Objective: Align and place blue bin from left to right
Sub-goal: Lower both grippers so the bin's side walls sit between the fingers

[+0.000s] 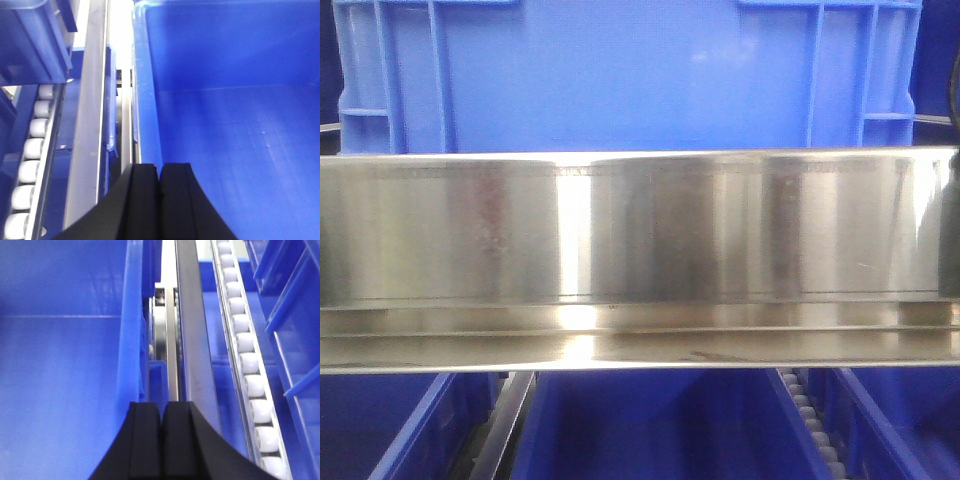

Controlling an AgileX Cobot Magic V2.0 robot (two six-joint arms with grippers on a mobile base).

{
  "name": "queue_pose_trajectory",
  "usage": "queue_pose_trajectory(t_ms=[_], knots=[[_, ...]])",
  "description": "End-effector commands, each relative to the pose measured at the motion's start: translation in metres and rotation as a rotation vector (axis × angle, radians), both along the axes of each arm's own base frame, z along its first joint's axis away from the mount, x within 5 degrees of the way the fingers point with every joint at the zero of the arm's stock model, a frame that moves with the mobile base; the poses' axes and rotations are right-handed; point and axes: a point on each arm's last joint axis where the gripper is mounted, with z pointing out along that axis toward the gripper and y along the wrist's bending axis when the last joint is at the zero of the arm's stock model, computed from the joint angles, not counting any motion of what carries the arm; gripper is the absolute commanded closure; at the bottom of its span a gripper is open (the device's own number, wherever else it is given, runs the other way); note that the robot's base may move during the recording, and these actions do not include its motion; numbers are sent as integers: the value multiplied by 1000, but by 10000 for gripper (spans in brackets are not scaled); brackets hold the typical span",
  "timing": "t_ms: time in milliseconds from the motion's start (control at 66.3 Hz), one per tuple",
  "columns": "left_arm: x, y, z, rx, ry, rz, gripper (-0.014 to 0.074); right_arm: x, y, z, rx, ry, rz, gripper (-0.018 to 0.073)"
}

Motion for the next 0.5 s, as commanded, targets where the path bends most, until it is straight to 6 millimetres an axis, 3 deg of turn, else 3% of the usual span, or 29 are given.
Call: queue_pose_trajectory(t_ms=[0, 226, 287, 407, 483], knots=[[-1, -1, 4, -7, -17, 3, 707, -2, -3, 7, -4, -27, -8, 634], [-1, -1, 4, -8, -18, 3, 707, -5, 7, 5, -23, -34, 14, 602], [-1, -1, 4, -8, -18, 3, 707, -5, 9, 4, -24, -32, 19, 515], [-1, -1, 4, -8, -18, 3, 707, -5, 10, 5, -23, -34, 22, 253], [-1, -1, 4, -8, -18, 3, 707, -5, 11, 5, -17, -36, 24, 225]])
